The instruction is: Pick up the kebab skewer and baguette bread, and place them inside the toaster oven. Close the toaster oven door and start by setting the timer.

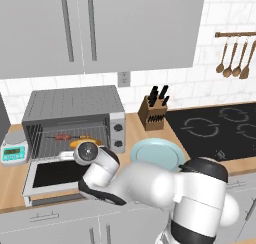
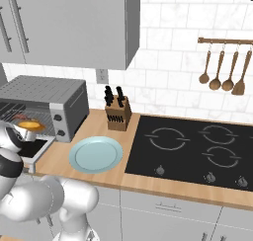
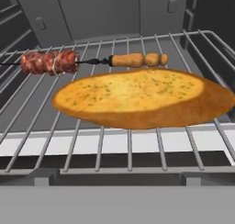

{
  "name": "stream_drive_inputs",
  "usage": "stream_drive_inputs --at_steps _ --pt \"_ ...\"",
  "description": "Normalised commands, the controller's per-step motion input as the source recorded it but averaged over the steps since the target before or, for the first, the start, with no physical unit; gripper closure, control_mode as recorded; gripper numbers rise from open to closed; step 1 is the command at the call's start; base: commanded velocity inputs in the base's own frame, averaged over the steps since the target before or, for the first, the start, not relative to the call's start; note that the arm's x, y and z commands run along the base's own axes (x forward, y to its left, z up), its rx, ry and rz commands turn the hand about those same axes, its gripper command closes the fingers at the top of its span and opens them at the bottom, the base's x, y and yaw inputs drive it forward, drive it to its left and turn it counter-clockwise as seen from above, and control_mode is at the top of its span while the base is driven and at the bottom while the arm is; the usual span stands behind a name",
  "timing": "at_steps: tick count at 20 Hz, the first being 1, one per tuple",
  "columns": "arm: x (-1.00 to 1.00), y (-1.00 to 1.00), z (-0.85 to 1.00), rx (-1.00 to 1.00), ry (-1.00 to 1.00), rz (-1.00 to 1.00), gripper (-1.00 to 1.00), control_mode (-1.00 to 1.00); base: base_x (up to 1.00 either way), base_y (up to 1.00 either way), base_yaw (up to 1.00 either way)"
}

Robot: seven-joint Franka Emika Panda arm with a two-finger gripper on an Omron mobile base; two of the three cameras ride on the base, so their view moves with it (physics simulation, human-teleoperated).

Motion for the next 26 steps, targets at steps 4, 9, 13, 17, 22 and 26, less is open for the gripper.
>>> stream_drive_inputs --at_steps 4,9,13,17,22,26 --pt "0.24 0.03 0.07 0.0 0.0 0.0 -1.0 -1.0 0.0 0.0 0.0" --pt "0.21 0.03 0.02 0.0 0.0 0.0 -1.0 -1.0 0.0 0.0 0.0" --pt "0.17 0.02 0.0 0.0 0.0 0.0 -1.0 -1.0 0.0 0.0 0.0" --pt "0.11 0.0 0.0 0.0 -0.02 0.0 -1.0 -1.0 0.0 0.0 0.0" --pt "0.11 0.0 0.0 0.0 -0.04 0.0 -1.0 -1.0 0.0 0.0 0.0" --pt "0.16 0.0 0.0 0.0 -0.04 0.0 -1.0 -1.0 0.0 0.0 0.0"
